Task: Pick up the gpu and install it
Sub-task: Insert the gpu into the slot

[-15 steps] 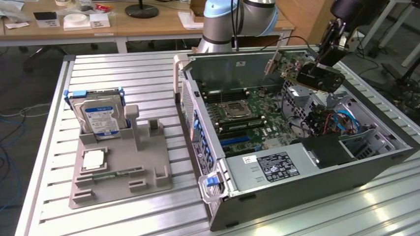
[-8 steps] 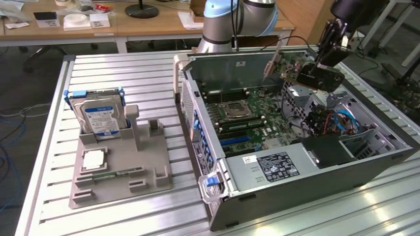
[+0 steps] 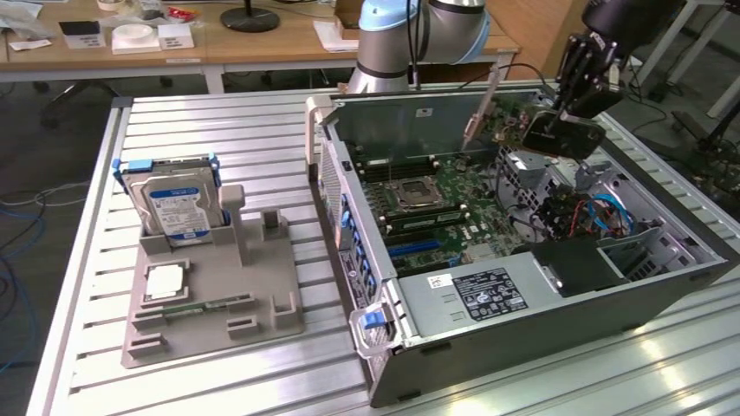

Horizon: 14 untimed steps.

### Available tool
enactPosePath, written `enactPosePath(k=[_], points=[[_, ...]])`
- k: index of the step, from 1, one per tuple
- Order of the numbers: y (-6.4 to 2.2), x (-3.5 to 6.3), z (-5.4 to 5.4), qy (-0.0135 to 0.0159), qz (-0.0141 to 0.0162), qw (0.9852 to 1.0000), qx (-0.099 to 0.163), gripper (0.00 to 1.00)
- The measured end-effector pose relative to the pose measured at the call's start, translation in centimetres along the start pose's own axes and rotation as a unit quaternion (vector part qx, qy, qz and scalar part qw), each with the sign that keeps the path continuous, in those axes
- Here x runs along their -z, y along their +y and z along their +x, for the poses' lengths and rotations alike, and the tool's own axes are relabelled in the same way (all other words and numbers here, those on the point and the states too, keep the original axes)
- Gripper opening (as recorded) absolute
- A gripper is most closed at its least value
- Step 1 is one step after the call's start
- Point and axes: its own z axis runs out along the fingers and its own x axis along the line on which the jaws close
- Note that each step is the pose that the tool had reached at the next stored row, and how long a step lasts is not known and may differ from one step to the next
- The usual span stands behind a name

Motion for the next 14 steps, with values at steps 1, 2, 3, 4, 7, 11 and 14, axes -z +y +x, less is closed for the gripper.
enactPosePath(k=[1,2,3,4,7,11,14], points=[[0.0,0.0,0.0,0.0005,-0.0002,1.0,0.009,0.27],[0.0,0.0,0.0,0.0009,-0.0004,0.9998,0.018,0.27],[0.0,0.0,0.0,0.0014,-0.0006,0.9996,0.027,0.27],[0.0,-0.01,0.0,0.0018,-0.0008,0.9994,0.035,0.27],[0.0,-0.01,0.0,0.0031,-0.0014,0.9982,0.06,0.27],[0.0,-0.02,0.0,0.0048,-0.0022,0.9956,0.094,0.27],[0.0,-0.04,0.0,0.0061,-0.0028,0.993,0.118,0.27]])
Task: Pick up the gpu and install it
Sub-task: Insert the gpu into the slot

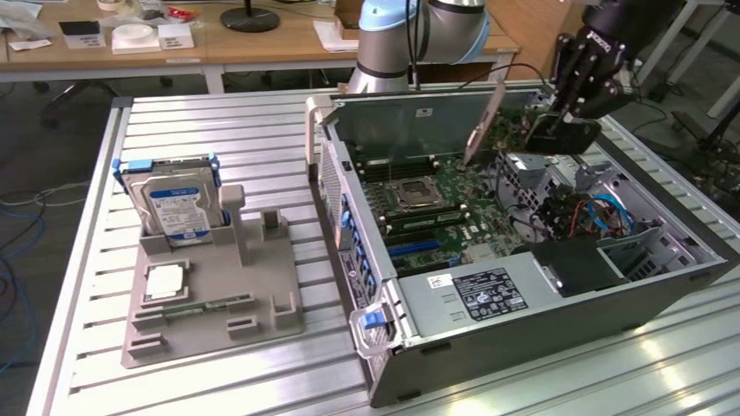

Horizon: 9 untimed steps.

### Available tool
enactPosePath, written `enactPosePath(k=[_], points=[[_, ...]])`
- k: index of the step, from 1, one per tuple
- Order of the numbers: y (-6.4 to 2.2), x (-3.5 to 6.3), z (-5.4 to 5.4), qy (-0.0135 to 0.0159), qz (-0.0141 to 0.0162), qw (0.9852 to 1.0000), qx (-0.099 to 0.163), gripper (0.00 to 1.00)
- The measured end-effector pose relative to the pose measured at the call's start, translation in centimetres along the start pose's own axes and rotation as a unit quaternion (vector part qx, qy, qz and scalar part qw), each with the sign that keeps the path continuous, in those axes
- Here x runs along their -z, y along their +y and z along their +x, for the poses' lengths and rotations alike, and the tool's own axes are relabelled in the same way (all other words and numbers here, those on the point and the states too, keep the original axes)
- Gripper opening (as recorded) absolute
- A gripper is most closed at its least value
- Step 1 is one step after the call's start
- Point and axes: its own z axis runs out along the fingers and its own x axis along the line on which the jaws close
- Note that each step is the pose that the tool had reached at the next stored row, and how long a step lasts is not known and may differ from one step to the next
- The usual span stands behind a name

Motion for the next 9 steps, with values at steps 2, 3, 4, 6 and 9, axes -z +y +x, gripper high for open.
enactPosePath(k=[2,3,4,6,9], points=[[0.0,-0.01,0.0,0.0008,-0.0004,0.9999,0.016,0.27],[0.0,-0.02,0.0,0.0013,-0.0006,0.9997,0.025,0.27],[0.0,-0.02,0.0,0.0017,-0.0008,0.9995,0.033,0.27],[0.0,-0.03,0.0,0.0025,-0.0011,0.9988,0.049,0.27],[0.0,-0.05,0.0,0.0038,-0.0017,0.9973,0.073,0.27]])
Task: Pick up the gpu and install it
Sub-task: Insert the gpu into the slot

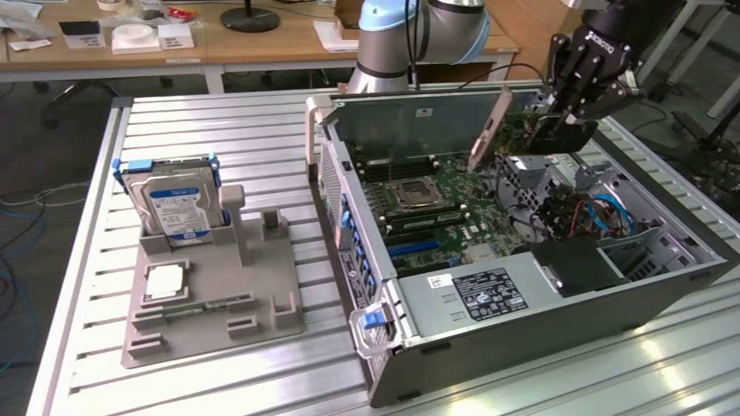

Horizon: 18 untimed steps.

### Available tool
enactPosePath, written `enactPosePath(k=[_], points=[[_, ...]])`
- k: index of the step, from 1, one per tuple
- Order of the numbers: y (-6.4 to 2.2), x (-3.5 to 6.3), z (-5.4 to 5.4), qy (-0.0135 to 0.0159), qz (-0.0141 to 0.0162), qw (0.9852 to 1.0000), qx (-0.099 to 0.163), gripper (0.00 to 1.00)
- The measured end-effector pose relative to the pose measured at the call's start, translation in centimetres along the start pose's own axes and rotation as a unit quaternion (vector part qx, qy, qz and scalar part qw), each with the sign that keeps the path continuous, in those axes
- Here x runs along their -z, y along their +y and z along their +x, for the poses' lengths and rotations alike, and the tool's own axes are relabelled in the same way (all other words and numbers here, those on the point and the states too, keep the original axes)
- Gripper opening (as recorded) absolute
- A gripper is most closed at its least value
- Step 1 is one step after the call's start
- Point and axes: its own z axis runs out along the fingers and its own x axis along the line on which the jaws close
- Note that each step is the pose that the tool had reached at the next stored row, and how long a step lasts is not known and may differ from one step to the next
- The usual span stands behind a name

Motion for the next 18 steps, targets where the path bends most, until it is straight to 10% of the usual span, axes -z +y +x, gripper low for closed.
enactPosePath(k=[10,15,18], points=[[0.01,-0.04,0.0,0.0018,0.0,0.9993,0.037,0.27],[0.46,-0.25,-0.1,0.0021,0.0216,0.9991,0.038,0.27],[1.18,-0.32,-0.1,0.0021,0.0245,0.999,0.038,0.27]])
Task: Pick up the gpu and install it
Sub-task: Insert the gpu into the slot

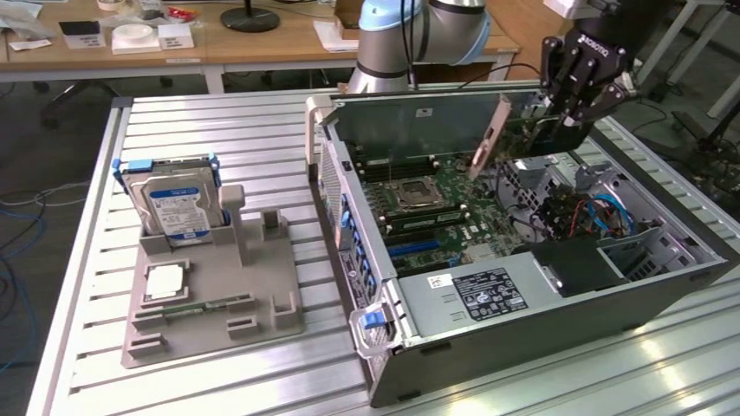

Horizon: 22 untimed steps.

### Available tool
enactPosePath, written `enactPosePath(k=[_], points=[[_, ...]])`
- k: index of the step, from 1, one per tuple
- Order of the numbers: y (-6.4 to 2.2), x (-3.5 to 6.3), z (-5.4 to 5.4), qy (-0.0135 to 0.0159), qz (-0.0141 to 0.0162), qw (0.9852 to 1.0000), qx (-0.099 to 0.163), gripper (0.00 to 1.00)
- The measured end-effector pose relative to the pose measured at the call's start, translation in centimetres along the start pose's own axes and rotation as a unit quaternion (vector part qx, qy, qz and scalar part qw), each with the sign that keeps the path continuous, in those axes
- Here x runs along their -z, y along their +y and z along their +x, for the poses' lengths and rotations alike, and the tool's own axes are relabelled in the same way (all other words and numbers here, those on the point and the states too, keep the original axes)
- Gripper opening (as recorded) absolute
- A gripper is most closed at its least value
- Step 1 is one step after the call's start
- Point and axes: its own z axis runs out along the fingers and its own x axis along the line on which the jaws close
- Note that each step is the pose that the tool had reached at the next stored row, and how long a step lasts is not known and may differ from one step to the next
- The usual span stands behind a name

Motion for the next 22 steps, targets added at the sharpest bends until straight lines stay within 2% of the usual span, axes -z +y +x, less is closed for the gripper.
enactPosePath(k=[2,7,10,22], points=[[0.46,-0.03,0.0,0.0,0.0014,1.0,0.0,0.27],[1.27,-0.13,-0.1,0.0,0.0021,0.9999,-0.011,0.27],[1.34,-0.14,-0.1,0.0001,0.0023,0.9997,-0.023,0.27],[1.37,-0.24,-0.1,0.0001,0.0025,0.9997,-0.024,0.27]])
